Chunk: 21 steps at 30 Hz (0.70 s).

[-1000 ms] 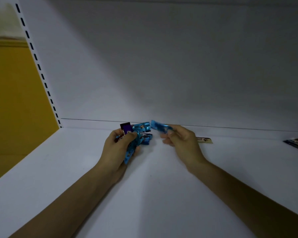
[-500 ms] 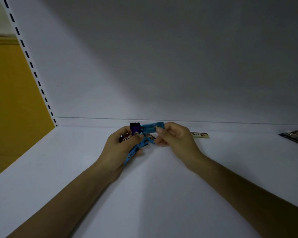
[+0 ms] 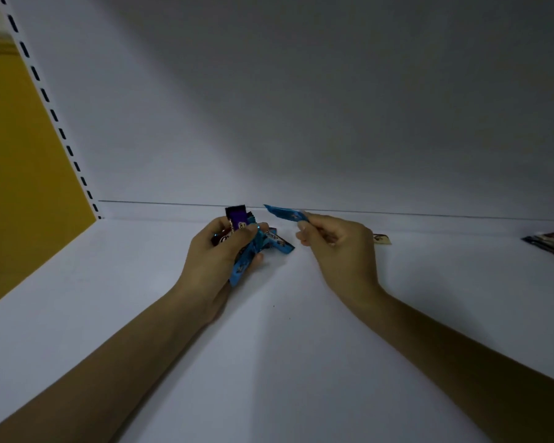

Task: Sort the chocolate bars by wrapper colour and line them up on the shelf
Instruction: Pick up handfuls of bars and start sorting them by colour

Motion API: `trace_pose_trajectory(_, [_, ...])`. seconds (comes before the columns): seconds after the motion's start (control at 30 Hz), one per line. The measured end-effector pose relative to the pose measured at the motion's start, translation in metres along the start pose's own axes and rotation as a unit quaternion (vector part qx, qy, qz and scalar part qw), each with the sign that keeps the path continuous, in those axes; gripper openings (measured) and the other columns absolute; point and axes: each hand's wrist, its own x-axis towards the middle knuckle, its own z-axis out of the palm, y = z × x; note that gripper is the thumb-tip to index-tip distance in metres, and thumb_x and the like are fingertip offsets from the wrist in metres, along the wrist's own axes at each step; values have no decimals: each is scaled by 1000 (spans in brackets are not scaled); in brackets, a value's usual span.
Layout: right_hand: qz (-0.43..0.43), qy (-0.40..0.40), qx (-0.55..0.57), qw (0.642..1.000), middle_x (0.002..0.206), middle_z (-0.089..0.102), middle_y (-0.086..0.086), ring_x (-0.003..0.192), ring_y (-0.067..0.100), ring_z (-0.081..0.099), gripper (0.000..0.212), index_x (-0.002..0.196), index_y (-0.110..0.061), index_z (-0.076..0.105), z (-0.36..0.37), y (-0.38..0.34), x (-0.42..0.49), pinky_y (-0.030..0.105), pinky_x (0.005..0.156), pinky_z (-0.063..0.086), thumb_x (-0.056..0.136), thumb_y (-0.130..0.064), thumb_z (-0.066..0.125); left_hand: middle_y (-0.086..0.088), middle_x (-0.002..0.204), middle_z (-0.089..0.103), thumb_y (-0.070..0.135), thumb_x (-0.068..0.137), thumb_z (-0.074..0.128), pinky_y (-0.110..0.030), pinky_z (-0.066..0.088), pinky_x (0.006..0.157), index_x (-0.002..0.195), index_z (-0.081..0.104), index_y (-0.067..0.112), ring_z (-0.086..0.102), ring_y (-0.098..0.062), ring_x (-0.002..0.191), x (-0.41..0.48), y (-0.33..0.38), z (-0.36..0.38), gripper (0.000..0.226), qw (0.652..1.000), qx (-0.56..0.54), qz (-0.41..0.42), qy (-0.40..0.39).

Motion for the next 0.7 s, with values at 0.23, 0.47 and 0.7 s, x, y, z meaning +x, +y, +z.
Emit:
trace_pose_trajectory(0.23, [-59,-144,-61,986,103,70,-3,99,17,60,26,107,-18,71,6,-2,2,28,86,46,91,-18,50,-8,102,74,13,90,59,-23,56,63,107,61,4,72,-20,89,-2,2,1,19,999,-39,19,-25])
trace_pose_trajectory(0.47, [38,-257,106,960,79,66,-21,66,-3,60,48,102,-44,56,4,-14,1,11,60,47,61,-48,81,-13,95,72,26,74,69,-28,57,69,104,66,8,71,-26,89,-6,-1,3,35,991,87,63,-81])
trace_pose_trajectory(0.7, [146,-92,217,961,66,68,-4,49,6,58,10,81,-21,67,-1,-3,8,18,49,47,84,-12,69,-6,95,74,23,74,69,-28,57,60,106,63,13,72,-24,87,-5,-3,6,34,998,31,17,-53])
